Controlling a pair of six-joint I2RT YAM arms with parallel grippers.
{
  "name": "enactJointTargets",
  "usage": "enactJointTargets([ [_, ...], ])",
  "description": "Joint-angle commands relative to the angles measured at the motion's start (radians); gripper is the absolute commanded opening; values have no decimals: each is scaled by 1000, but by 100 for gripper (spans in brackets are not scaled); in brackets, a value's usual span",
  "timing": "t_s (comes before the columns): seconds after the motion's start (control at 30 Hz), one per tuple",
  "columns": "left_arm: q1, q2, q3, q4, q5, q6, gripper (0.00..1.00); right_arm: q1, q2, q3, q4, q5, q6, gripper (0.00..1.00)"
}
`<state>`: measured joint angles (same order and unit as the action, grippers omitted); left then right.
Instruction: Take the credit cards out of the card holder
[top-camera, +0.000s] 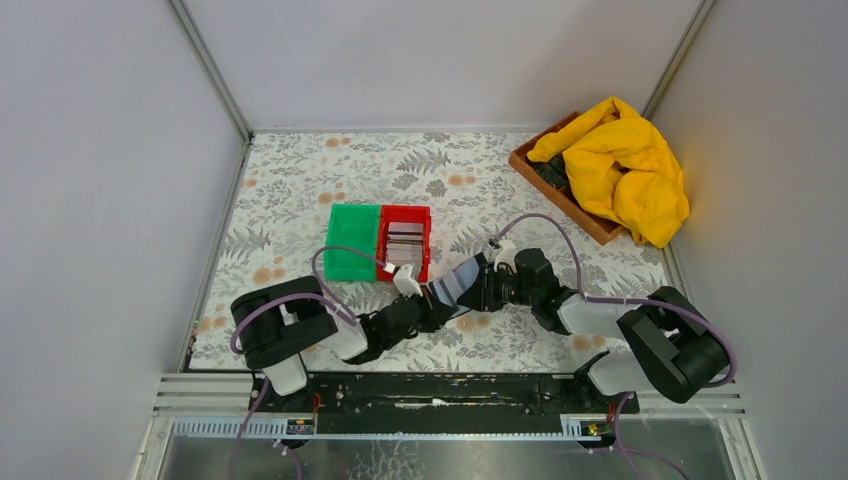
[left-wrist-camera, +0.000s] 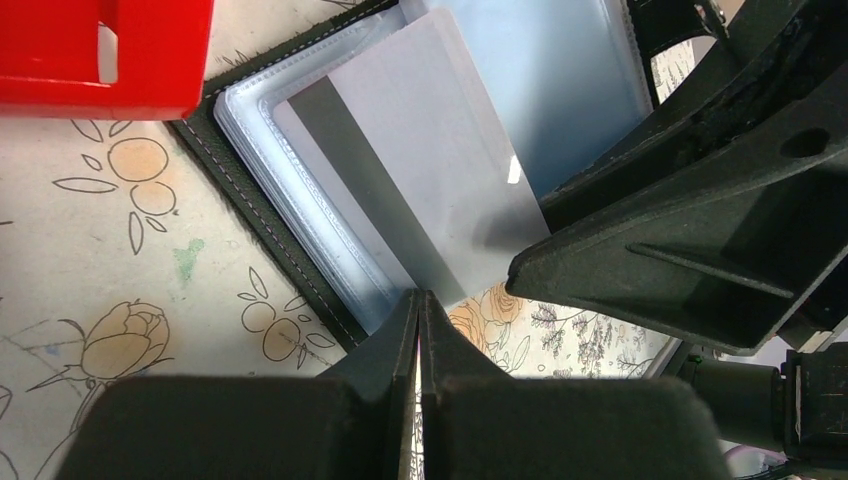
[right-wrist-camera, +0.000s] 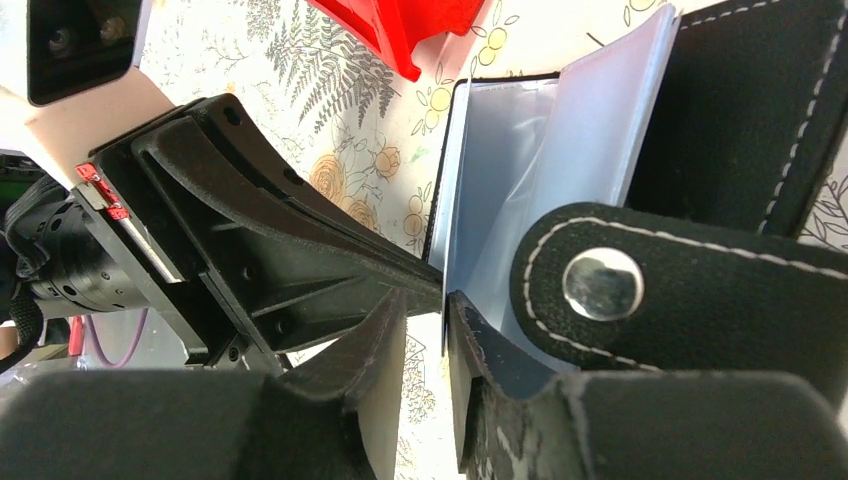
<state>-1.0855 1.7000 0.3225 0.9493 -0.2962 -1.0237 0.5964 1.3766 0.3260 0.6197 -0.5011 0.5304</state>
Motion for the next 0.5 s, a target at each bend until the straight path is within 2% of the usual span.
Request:
enactJointTargets([
  [0.0,2,35,-8,26,19,-3,4,22,8,12,58,-103,27,29],
  [0.27,6,9,-31,26,11,-6,3,43,123,41,56,-120,35,31],
  [0.47,10,18,-31,33,17,-6,3,43,120,50,28,-98,20,32],
])
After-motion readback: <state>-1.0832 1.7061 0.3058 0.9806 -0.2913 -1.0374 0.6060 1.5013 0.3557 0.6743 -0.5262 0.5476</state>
